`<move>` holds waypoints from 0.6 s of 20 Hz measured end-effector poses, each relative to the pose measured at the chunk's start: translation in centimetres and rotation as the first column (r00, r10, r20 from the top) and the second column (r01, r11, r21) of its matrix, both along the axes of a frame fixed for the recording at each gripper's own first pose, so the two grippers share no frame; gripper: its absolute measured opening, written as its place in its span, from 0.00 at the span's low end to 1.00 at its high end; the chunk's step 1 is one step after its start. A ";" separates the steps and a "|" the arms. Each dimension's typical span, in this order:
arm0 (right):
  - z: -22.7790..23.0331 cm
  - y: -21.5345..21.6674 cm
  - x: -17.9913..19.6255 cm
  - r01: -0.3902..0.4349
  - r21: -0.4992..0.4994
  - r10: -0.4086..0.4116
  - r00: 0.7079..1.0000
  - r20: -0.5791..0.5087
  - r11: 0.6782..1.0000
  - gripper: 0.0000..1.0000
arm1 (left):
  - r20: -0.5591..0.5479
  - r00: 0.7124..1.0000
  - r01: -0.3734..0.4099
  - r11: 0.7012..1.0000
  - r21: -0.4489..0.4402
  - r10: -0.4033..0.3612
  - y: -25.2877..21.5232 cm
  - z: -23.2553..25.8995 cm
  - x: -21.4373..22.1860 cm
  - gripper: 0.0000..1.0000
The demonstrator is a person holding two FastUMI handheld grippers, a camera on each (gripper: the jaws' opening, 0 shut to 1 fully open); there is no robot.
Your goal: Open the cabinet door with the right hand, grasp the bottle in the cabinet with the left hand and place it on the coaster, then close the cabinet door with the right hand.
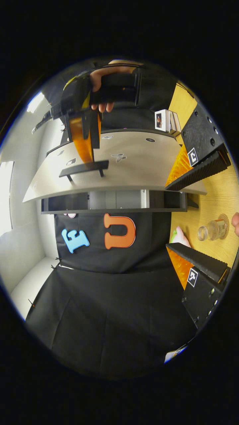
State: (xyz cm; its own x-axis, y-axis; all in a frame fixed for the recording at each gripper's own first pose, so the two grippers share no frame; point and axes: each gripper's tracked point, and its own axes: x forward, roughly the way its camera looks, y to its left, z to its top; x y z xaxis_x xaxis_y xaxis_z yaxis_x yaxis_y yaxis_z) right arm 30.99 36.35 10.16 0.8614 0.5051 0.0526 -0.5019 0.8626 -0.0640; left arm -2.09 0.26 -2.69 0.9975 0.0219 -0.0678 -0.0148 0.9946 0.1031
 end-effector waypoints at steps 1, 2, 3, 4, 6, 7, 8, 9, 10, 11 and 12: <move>0.1 0.6 0.8 0.017 -0.015 -0.017 1.000 0.019 1.000 0.94 | -0.005 1.000 -0.005 1.000 -0.001 0.005 0.1 -0.2 -0.1 0.95; 0.0 0.8 1.3 0.032 -0.026 -0.031 0.999 0.030 0.999 0.94 | -0.009 1.000 -0.008 1.000 -0.001 0.008 0.2 -0.3 -0.2 0.95; 0.1 1.1 1.5 0.042 -0.030 -0.041 0.999 0.032 0.999 0.94 | -0.012 1.000 -0.011 1.000 0.001 0.011 0.2 -0.4 -0.1 0.95; 0.1 1.1 1.4 0.047 -0.032 -0.046 0.998 0.036 0.998 0.94 | -0.011 1.000 -0.014 1.000 0.003 0.014 0.3 -0.3 -0.1 0.95; 0.4 0.5 0.9 0.049 -0.020 -0.048 0.997 0.053 0.999 0.94 | -0.003 1.000 -0.019 1.000 0.005 0.019 0.3 -0.2 0.0 0.95; 0.5 -0.1 0.7 0.055 -0.015 -0.054 0.997 0.054 0.998 0.95 | 0.001 1.000 -0.020 1.000 0.004 0.020 0.2 -0.1 0.1 0.95; 0.8 -0.6 0.4 0.055 -0.008 -0.055 0.997 0.054 0.998 0.97 | 0.002 1.000 -0.020 1.000 0.003 0.020 0.2 0.0 0.1 0.95; 0.8 -1.3 -0.2 0.057 -0.003 -0.057 0.997 0.055 0.998 0.97 | 0.005 1.000 -0.022 1.000 0.003 0.022 0.1 0.2 0.0 0.95; 0.6 -2.3 -1.2 0.063 -0.004 -0.063 0.997 0.055 0.998 0.97 | 0.010 1.000 -0.022 1.000 0.003 0.022 0.0 0.4 0.0 0.95; 0.3 -3.5 -2.2 0.074 -0.006 -0.074 0.996 0.056 0.997 0.97 | 0.015 1.000 -0.022 1.000 0.002 0.022 -0.1 0.6 0.0 0.95; -0.2 -4.6 -3.2 0.089 -0.001 -0.089 0.994 0.061 0.996 0.97 | 0.020 1.000 -0.022 1.000 0.001 0.022 -0.2 0.8 0.0 0.95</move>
State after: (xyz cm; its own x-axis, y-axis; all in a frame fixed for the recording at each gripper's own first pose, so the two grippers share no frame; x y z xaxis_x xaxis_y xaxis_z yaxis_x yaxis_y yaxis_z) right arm 27.76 31.71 9.99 0.8982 0.4269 0.1048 -0.4182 0.9033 -0.0958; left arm -2.07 0.08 -1.84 0.9979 0.0439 -0.0476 -0.0387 0.9938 0.1038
